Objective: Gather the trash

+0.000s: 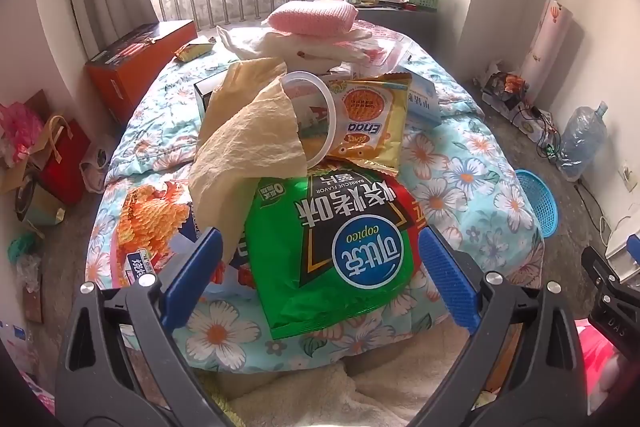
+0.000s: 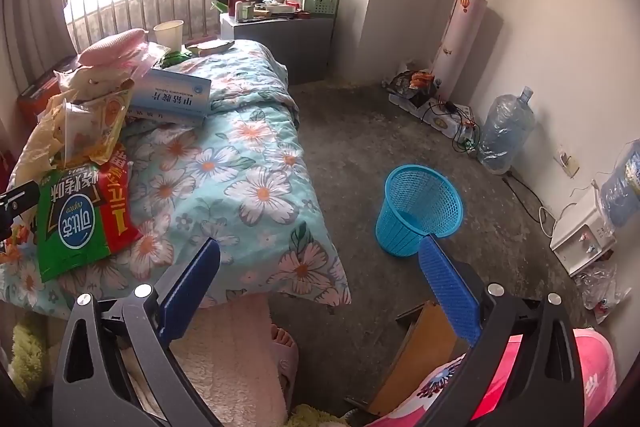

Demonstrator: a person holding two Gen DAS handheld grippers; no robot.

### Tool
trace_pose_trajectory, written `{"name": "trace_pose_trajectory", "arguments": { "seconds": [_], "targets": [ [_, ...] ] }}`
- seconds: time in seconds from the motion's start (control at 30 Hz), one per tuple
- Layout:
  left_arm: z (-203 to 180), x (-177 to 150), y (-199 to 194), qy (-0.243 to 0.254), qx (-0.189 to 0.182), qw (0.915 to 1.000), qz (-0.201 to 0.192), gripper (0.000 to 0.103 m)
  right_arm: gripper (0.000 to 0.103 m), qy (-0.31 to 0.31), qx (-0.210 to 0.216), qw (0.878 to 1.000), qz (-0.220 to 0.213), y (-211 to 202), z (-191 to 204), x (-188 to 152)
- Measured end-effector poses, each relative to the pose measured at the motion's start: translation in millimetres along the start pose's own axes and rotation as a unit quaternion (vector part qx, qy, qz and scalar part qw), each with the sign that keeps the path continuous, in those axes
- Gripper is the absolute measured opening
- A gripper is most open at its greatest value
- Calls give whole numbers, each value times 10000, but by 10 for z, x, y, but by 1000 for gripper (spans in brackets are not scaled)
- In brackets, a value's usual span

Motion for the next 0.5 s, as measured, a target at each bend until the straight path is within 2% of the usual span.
{"name": "trace_pose_trajectory", "arguments": {
  "seconds": [0.5],
  "targets": [
    [12, 14, -21, -1, 7, 10000, -7, 94, 97, 26, 27, 10000, -8, 1, 9, -8]
  ]
}}
Point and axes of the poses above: each gripper's, at about its wrist camera, not at the fingertips, and y roughly the way its jaws point, z to its left, x to its top, the point moved 2 cm from there along y, roughly the way its jaws point, and after that the axes turned 7 degrees about -y, right-handed, at the moved point
